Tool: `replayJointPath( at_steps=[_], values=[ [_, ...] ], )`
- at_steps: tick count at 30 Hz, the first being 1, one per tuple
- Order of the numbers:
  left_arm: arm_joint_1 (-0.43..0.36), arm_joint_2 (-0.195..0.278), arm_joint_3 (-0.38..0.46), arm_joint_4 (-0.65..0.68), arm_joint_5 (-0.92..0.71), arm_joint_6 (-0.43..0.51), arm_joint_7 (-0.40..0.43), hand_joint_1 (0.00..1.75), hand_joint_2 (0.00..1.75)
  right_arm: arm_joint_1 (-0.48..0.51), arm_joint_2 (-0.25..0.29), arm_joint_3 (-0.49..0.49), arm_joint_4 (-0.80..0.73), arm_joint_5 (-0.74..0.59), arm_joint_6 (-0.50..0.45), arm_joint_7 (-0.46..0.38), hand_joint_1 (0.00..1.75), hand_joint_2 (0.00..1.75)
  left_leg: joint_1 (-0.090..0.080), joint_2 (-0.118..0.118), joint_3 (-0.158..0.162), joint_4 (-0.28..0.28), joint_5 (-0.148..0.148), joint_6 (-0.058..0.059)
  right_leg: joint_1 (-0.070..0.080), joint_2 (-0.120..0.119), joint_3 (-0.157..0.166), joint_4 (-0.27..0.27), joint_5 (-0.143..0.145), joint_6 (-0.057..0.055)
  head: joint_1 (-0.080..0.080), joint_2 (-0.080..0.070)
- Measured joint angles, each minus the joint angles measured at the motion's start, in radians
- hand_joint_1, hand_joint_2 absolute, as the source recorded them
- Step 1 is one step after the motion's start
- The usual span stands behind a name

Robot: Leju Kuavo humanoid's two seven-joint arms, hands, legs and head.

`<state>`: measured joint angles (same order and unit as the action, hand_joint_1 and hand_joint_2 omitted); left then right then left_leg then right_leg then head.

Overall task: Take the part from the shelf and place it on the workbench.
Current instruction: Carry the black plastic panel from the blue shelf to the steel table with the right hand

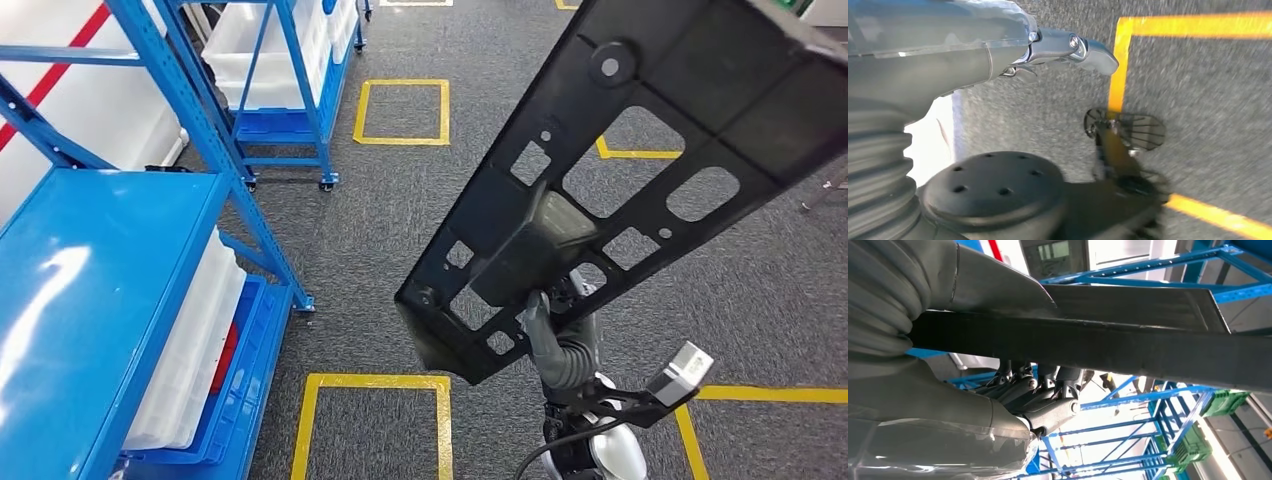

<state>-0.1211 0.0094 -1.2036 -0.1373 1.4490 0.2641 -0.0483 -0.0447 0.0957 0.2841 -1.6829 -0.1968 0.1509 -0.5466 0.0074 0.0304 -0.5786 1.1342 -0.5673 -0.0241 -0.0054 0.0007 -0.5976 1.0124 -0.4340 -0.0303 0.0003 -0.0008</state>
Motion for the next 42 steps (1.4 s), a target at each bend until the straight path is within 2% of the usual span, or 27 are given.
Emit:
replayJointPath(
  at_steps=[2, 3, 4, 5, 7, 9, 11, 12, 14, 16, 18, 19, 21, 22, 24, 25, 27, 29, 31, 32, 33, 34, 35, 36, 38, 40, 42],
  values=[
    [0.008, 0.0, 0.0, 0.0, 0.011, 0.0, 0.013, 0.0, 1.75, -0.012, 0.01, 0.016, 0.027, -0.001, 0.003, 0.003, 1.75, 1.75, 0.001, -0.021, -0.066, 0.129, -0.048, -0.003, 0.001, 0.026, -0.001, 0.001, 0.0, -0.004, -0.001, 0.0],
    [0.011, 0.0, 0.001, 0.0, 0.018, -0.001, 0.017, 0.0, 1.75, -0.014, 0.012, 0.022, 0.036, -0.001, 0.004, 0.004, 1.75, 1.75, 0.001, -0.024, -0.085, 0.159, -0.047, -0.005, 0.002, 0.039, -0.001, 0.003, 0.0, -0.004, -0.001, 0.0],
    [0.012, 0.0, 0.002, 0.0, 0.022, -0.002, 0.021, 0.0, 1.75, -0.014, 0.013, 0.027, 0.043, 0.0, 0.004, 0.006, 1.75, 1.75, 0.002, -0.025, -0.086, 0.149, -0.027, -0.005, 0.002, 0.053, -0.001, 0.005, 0.0, -0.003, -0.001, 0.0],
    [0.013, 0.0, 0.003, 0.0, 0.026, -0.003, 0.024, 0.0, 1.75, -0.014, 0.013, 0.031, 0.049, 0.001, 0.004, 0.007, 1.75, 1.75, 0.004, -0.031, -0.07, 0.105, 0.009, -0.004, 0.002, 0.066, 0.0, 0.007, -0.001, -0.002, -0.001, 0.0],
    [0.015, 0.0, 0.006, 0.0, 0.033, -0.004, 0.026, 0.0, 1.75, -0.014, 0.013, 0.036, 0.056, 0.006, 0.006, 0.013, 1.75, 1.75, 0.01, -0.083, -0.018, -0.028, 0.077, -0.001, 0.001, 0.092, -0.005, 0.016, -0.004, 0.004, -0.001, 0.0],
    [0.019, -0.003, 0.01, 0.0, 0.038, -0.007, 0.026, 0.0, 1.75, -0.013, 0.012, 0.039, 0.06, 0.01, 0.01, 0.02, 1.75, 1.75, 0.014, -0.127, 0.011, -0.1, 0.098, 0.003, -0.001, 0.117, -0.015, 0.023, -0.003, 0.015, 0.0, 0.0],
    [0.02, -0.01, 0.011, 0.0, 0.038, -0.011, 0.026, 0.0, 1.75, -0.011, 0.012, 0.039, 0.061, 0.012, 0.013, 0.022, 1.75, 1.75, 0.011, -0.114, 0.015, -0.109, 0.097, 0.013, -0.006, 0.141, -0.024, 0.021, 0.003, 0.028, 0.0, 0.0],
    [0.02, -0.014, 0.011, 0.0, 0.036, -0.014, 0.025, 0.0, 1.75, -0.008, 0.01, 0.039, 0.062, 0.013, 0.013, 0.023, 1.75, 1.75, 0.01, -0.099, 0.018, -0.115, 0.101, 0.019, -0.007, 0.14, -0.027, 0.024, 0.002, 0.033, 0.0, 0.0],
    [0.018, -0.023, 0.011, 0.0, 0.025, -0.018, 0.024, 0.0, 1.75, -0.004, 0.005, 0.04, 0.064, 0.02, 0.01, 0.024, 1.75, 1.75, 0.011, -0.07, 0.023, -0.127, 0.108, 0.034, -0.004, 0.094, -0.051, 0.069, -0.029, 0.041, 0.003, 0.0],
    [0.018, -0.03, 0.005, 0.0, 0.002, -0.012, 0.018, 0.0, 1.75, 0.0, 0.0, 0.042, 0.065, 0.027, 0.002, 0.023, 1.75, 1.75, 0.007, -0.04, 0.024, -0.131, 0.109, 0.041, -0.002, 0.032, -0.105, 0.181, -0.089, 0.046, 0.007, 0.0],
    [0.018, -0.035, -0.005, 0.0, -0.016, -0.006, -0.005, 0.0, 1.75, 0.007, -0.006, 0.047, 0.065, 0.024, -0.008, 0.019, 1.75, 1.75, 0.005, -0.007, 0.025, -0.131, 0.106, 0.043, -0.005, 0.012, -0.151, 0.273, -0.117, 0.05, 0.007, 0.0],
    [0.017, -0.036, -0.009, 0.0, -0.021, -0.006, -0.02, 0.0, 1.75, 0.01, -0.01, 0.049, 0.066, 0.019, -0.012, 0.015, 1.75, 1.75, 0.004, 0.008, 0.026, -0.13, 0.104, 0.043, -0.007, 0.006, -0.151, 0.273, -0.105, 0.052, 0.007, 0.0],
    [0.014, -0.037, -0.013, 0.0, -0.024, -0.013, -0.043, 0.0, 1.75, 0.013, -0.018, 0.055, 0.067, 0.007, -0.016, 0.005, 1.75, 1.75, 0.004, 0.034, 0.03, -0.129, 0.099, 0.039, -0.008, -0.016, -0.098, 0.177, -0.047, 0.05, 0.007, 0.0],
    [0.012, -0.037, -0.014, 0.0, -0.022, -0.016, -0.049, 0.0, 1.75, 0.012, -0.021, 0.059, 0.067, 0.0, -0.019, -0.001, 1.75, 1.75, 0.001, 0.045, 0.033, -0.128, 0.095, 0.035, -0.003, -0.04, -0.062, 0.112, -0.024, 0.048, 0.007, 0.0],
    [0.01, -0.035, -0.014, 0.0, -0.014, -0.018, -0.058, 0.0, 1.75, 0.008, -0.024, 0.069, 0.067, -0.014, -0.022, -0.018, 1.75, 1.75, -0.004, 0.066, 0.039, -0.126, 0.088, 0.025, 0.006, -0.068, -0.019, 0.029, -0.004, 0.038, 0.007, 0.0],
    [0.01, -0.033, -0.014, 0.0, -0.009, -0.017, -0.06, 0.0, 1.75, 0.006, -0.025, 0.072, 0.068, -0.02, -0.023, -0.026, 1.75, 1.75, -0.006, 0.076, 0.042, -0.126, 0.085, 0.019, 0.01, -0.068, -0.014, 0.018, -0.007, 0.033, 0.006, 0.0],
    [0.007, -0.028, -0.014, 0.0, -0.002, -0.014, -0.062, 0.0, 1.75, 0.006, -0.028, 0.078, 0.065, -0.026, -0.021, -0.037, 1.75, 1.75, -0.004, 0.086, 0.049, -0.126, 0.078, 0.008, 0.008, -0.043, -0.014, 0.014, -0.004, 0.023, 0.006, 0.0],
    [0.005, -0.021, -0.014, 0.0, 0.008, -0.011, -0.062, 0.0, 1.75, 0.003, -0.029, 0.084, 0.058, -0.028, -0.011, -0.042, 1.75, 1.75, 0.001, 0.048, 0.038, -0.085, 0.046, -0.002, 0.002, -0.021, -0.009, 0.007, -0.001, 0.01, 0.006, 0.0],
    [0.007, -0.015, -0.013, 0.0, 0.021, -0.005, -0.059, 0.0, 1.75, -0.005, -0.029, 0.094, 0.051, -0.028, 0.009, -0.049, 1.75, 1.75, 0.004, -0.005, -0.016, 0.035, -0.017, -0.006, -0.001, 0.001, -0.007, 0.005, 0.0, 0.002, 0.004, 0.0],
    [0.01, -0.013, -0.012, 0.0, 0.025, -0.002, -0.055, 0.0, 1.75, -0.009, -0.029, 0.1, 0.046, -0.028, 0.019, -0.052, 1.75, 1.75, 0.004, -0.017, -0.052, 0.106, -0.045, -0.007, 0.0, 0.014, -0.008, 0.006, 0.0, 0.001, 0.003, 0.0],
    [0.013, -0.012, -0.012, 0.0, 0.026, -0.001, -0.05, 0.0, 1.75, -0.011, -0.029, 0.106, 0.041, -0.025, 0.026, -0.055, 1.75, 1.75, 0.004, -0.021, -0.08, 0.156, -0.056, -0.007, 0.001, 0.028, -0.008, 0.007, 0.0, 0.0, 0.003, 0.0],
    [0.015, -0.012, -0.011, 0.0, 0.024, 0.0, -0.044, 0.0, 1.75, -0.013, -0.029, 0.111, 0.035, -0.021, 0.029, -0.057, 1.75, 1.75, 0.004, -0.023, -0.093, 0.17, -0.046, -0.005, 0.001, 0.043, -0.007, 0.009, 0.0, 0.0, 0.003, 0.0],
    [0.016, -0.011, -0.011, 0.0, 0.021, -0.001, -0.038, 0.0, 1.75, -0.016, -0.029, 0.116, 0.027, -0.016, 0.03, -0.059, 1.75, 1.75, 0.004, -0.027, -0.087, 0.145, -0.018, -0.003, 0.002, 0.058, -0.007, 0.011, -0.001, 0.001, 0.003, 0.0],
    [0.016, -0.01, -0.011, 0.0, 0.018, -0.002, -0.031, 0.0, 1.75, -0.02, -0.029, 0.121, 0.017, -0.01, 0.029, -0.061, 1.75, 1.75, 0.004, -0.035, -0.066, 0.085, 0.024, 0.0, 0.001, 0.072, -0.007, 0.013, -0.001, 0.001, 0.003, 0.0],
    [0.016, -0.008, -0.012, 0.0, 0.015, -0.004, -0.023, 0.0, 1.75, -0.034, -0.029, 0.136, -0.005, 0.001, 0.02, -0.064, 1.75, 1.75, 0.006, -0.078, -0.014, -0.048, 0.085, 0.007, 0.001, 0.098, -0.009, 0.018, -0.003, 0.006, 0.003, 0.0],
    [0.015, -0.007, -0.012, 0.0, 0.013, -0.006, -0.019, 0.0, 1.75, -0.048, -0.029, 0.15, -0.026, 0.01, 0.01, -0.065, 1.75, 1.75, 0.006, -0.104, 0.011, -0.106, 0.099, 0.013, -0.001, 0.12, -0.016, 0.021, -0.001, 0.017, 0.004, 0.0],
    [0.013, -0.008, -0.013, -0.001, 0.009, -0.007, -0.017, 0.0, 1.75, -0.053, -0.029, 0.158, -0.044, 0.015, 0.002, -0.067, 1.75, 1.75, 0.006, -0.086, 0.016, -0.114, 0.102, 0.023, -0.004, 0.137, -0.02, 0.02, 0.002, 0.03, 0.004, 0.0]
  ],
)
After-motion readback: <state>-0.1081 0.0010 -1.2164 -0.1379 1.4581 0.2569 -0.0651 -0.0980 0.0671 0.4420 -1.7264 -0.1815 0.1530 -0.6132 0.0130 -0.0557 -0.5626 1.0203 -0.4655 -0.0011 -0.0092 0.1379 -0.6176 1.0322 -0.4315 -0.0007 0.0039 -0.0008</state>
